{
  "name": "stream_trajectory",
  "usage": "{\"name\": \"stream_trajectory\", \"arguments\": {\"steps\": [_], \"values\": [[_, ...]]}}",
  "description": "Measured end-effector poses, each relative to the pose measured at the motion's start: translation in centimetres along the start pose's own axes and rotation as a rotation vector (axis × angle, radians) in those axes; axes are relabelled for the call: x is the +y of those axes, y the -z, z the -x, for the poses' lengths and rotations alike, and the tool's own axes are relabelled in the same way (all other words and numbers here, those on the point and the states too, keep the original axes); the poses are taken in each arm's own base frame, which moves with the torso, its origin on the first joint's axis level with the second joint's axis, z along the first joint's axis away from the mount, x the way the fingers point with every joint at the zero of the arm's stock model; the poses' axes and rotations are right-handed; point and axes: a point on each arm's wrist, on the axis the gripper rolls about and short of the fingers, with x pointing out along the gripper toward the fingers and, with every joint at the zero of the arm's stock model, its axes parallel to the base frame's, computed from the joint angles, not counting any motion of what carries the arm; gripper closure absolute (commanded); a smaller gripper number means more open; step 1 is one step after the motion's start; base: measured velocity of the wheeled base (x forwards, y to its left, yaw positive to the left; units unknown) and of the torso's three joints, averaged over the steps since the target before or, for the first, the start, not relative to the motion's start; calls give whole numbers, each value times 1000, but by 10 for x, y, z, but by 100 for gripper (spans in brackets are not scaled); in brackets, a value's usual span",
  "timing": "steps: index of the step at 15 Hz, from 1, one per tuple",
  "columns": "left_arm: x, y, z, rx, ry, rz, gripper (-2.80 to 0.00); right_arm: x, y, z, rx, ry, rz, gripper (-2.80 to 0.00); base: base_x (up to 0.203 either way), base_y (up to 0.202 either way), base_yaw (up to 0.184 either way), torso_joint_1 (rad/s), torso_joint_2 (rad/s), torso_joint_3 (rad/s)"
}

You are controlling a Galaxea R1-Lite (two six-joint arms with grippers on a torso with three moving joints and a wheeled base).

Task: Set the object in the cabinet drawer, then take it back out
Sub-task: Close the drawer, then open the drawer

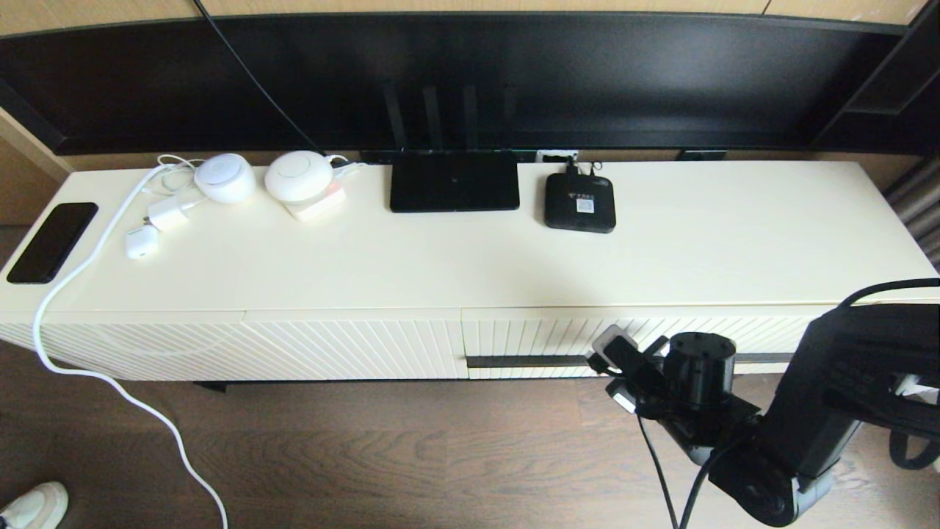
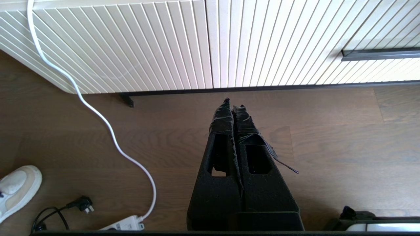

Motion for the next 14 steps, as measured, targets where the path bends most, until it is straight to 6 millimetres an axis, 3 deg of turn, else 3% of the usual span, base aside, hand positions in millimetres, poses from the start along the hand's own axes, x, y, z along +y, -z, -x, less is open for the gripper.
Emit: {"name": "stream_trajectory", "arguments": {"steps": [4,8,14], "values": [[0,0,0,0,0,0,0,-4,1,20,12,-19,10,0,0,0,0,0,0,0],[0,0,0,1,0,0,0,-19,-1,62,50,-69,19,0,0,0,0,0,0,0],[0,0,0,0,0,0,0,-59,-12,129,160,-140,-39,0,0,0,0,0,0,0]]}}
